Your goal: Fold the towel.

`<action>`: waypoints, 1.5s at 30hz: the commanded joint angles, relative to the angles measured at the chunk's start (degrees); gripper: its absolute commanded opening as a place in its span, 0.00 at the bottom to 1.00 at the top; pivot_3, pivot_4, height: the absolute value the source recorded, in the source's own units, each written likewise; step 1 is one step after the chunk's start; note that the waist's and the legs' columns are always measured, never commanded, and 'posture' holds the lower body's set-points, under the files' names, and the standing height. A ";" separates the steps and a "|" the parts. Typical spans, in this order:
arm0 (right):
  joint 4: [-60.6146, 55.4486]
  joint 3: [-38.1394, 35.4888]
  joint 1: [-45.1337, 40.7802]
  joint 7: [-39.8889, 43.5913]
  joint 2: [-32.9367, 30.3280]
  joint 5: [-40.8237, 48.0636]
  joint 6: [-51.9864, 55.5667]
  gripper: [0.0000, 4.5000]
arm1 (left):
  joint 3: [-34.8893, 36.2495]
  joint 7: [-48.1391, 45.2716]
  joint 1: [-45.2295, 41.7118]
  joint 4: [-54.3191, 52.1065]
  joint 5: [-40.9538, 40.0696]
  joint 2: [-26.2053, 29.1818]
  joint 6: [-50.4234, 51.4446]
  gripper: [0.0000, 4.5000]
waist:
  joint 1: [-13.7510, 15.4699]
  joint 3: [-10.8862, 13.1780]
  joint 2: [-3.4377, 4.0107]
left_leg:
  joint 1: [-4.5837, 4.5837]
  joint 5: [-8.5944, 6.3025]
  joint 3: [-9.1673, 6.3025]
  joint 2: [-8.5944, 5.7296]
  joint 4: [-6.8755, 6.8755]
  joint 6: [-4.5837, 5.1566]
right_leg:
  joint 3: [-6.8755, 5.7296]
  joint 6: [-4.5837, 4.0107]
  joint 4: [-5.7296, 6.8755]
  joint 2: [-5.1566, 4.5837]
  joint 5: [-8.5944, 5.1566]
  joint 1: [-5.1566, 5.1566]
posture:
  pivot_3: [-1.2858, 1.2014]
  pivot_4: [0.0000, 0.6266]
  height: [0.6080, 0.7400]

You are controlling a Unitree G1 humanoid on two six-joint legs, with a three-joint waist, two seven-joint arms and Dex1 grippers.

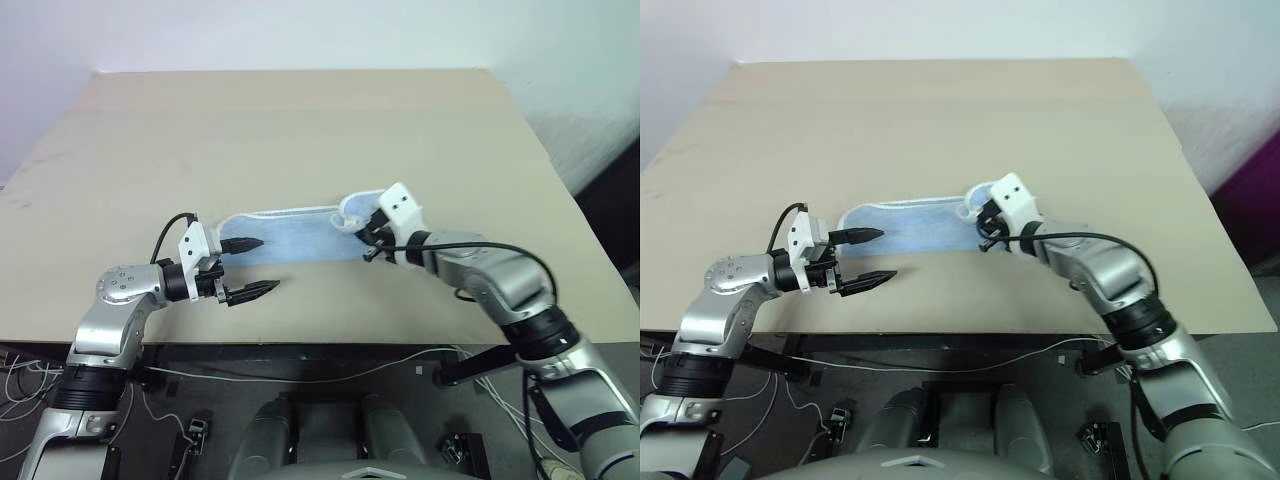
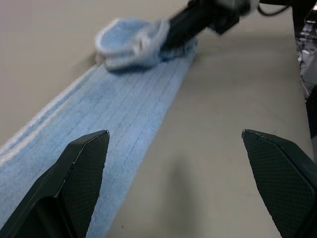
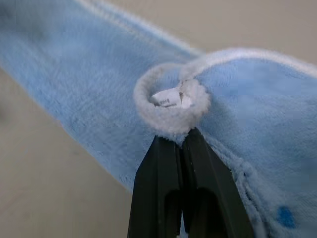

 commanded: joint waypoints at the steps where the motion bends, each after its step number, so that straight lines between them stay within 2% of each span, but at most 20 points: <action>1: -0.81 -0.31 -1.59 2.80 2.14 -3.90 -1.55 0.00 | 1.31 0.94 1.71 -3.67 -0.67 0.34 -0.69 1.00 | -0.06 0.00 0.00 | 0.00 0.00 0.00 0.00 0.00 0.00 | 0.01 0.00 0.00 0.00 0.00 -0.01 | 0.52 0.24 1.00; 8: 0.16 -1.75 -0.67 6.76 3.81 -8.54 -1.91 0.00 | 1.40 2.22 3.26 -5.21 -1.12 0.25 -0.18 1.00 | -0.03 0.00 0.00 | 0.00 0.00 -0.02 0.00 -0.01 -0.01 | 0.00 0.00 0.00 0.00 0.00 -0.02 | 0.52 0.24 1.00; 12: -2.47 -3.87 0.76 10.41 3.53 -7.53 -1.32 0.19 | 1.21 2.59 3.27 -5.34 -1.47 -0.02 0.36 1.00 | -0.05 0.00 0.00 | 0.00 0.00 -0.02 -0.01 -0.01 -0.01 | 0.00 0.00 0.00 -0.01 0.00 -0.01 | 0.52 0.24 1.00; 19: -13.70 -12.07 5.95 14.86 -0.15 -3.98 -0.17 0.70 | 2.85 4.71 4.79 -5.73 -3.10 -0.29 1.98 1.00 | 0.06 0.00 0.00 | -0.01 -0.01 -0.02 0.00 -0.03 -0.01 | 0.00 0.00 -0.01 -0.02 0.00 -0.01 | 0.52 0.24 1.00; 23: -14.35 -19.36 6.38 14.88 -0.74 -1.26 0.43 0.70 | 5.12 7.35 6.54 -7.03 -5.52 -1.37 4.35 1.00 | 0.00 0.00 0.00 | 0.00 -0.01 -0.03 0.00 -0.03 -0.01 | 0.01 0.00 -0.01 -0.02 0.00 0.00 | 0.52 0.24 1.00; 26: -8.22 -20.43 3.74 13.28 0.81 -3.56 -1.72 0.56 | 6.64 9.87 7.47 -8.31 -7.87 -2.74 7.06 1.00 | -0.21 0.00 0.00 | 0.00 -0.01 -0.03 0.00 -0.03 -0.01 | 0.01 0.00 0.00 -0.02 0.00 0.01 | 0.52 0.24 1.00; 33: 8.75 -15.84 0.53 14.34 9.93 -10.57 -15.38 0.02 | 9.20 18.75 9.52 -12.00 -13.55 -6.63 16.72 1.00 | -0.34 0.00 0.00 | 0.03 0.00 -0.01 0.01 -0.06 -0.02 | 0.02 -0.01 0.02 0.01 0.00 -0.02 | 0.52 0.24 1.00; 36: 17.89 -13.44 1.57 15.74 12.67 -13.81 -20.90 0.01 | 12.56 24.96 11.49 -15.67 -19.70 -9.71 22.39 1.00 | -0.15 -0.01 -0.02 | 0.02 0.00 0.00 0.00 -0.02 -0.02 | 0.02 0.00 0.01 0.00 0.00 0.01 | 0.52 0.24 1.00; 40: 26.06 -11.91 2.45 15.70 14.05 -17.92 -27.05 0.01 | 15.95 34.40 13.97 -20.05 -23.81 -13.62 26.74 1.00 | -0.08 -0.02 -0.03 | 0.02 0.00 -0.02 -0.02 0.01 -0.02 | 0.00 0.00 0.04 -0.01 0.01 0.02 | 0.52 0.24 1.00; 45: 23.83 -13.63 3.54 18.07 14.11 -16.79 -28.80 0.01 | 18.18 41.80 16.77 -24.60 -28.32 -16.66 29.83 1.00 | -0.13 -0.07 -0.09 | 0.11 0.00 -0.02 -0.01 0.00 -0.04 | 0.00 0.00 0.04 0.02 0.01 0.11 | 0.52 0.24 1.00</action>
